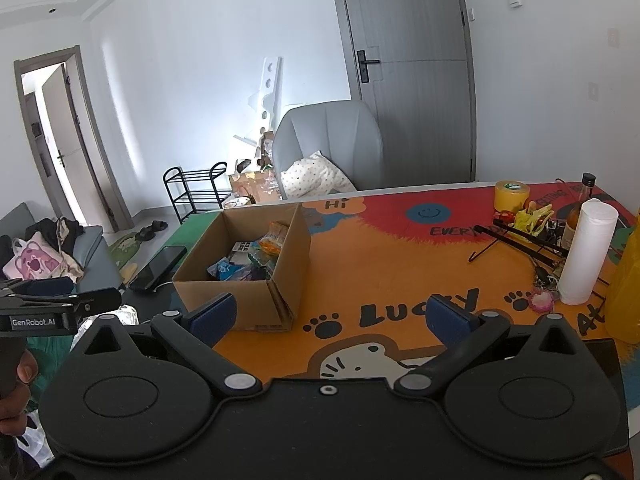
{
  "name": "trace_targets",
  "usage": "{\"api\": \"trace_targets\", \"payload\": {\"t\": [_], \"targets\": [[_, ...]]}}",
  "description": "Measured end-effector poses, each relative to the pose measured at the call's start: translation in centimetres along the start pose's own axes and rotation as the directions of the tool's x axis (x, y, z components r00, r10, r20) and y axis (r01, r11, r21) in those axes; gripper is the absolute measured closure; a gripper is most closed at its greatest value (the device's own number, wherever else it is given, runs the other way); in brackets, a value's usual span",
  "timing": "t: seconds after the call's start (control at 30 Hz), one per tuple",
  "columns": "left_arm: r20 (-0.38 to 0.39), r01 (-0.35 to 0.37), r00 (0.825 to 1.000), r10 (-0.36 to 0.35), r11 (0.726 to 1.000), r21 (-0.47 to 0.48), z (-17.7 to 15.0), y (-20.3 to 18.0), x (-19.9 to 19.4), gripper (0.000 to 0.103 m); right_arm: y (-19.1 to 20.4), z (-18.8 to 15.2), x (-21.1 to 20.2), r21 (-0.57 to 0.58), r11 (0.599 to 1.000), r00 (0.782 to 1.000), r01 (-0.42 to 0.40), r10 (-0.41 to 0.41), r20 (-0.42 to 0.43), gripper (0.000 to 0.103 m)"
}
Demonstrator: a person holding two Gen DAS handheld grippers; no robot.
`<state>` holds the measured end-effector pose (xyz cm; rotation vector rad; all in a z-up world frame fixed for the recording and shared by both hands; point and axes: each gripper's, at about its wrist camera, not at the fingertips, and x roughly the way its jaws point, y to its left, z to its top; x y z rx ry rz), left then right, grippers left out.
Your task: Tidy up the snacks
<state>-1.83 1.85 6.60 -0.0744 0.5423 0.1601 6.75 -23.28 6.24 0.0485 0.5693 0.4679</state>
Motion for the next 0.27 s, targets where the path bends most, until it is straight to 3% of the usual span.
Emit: {"api": "trace_targets", "payload": {"t": [0.27], "targets": [[-0.004,0.013,1.000,-0.013,1.000,0.005,0.04,-0.03,0.02,0.000,0.06,-0.10,0.19,-0.001,1.000,1.000,0.000,0.000,-0.004,0.000]]}}
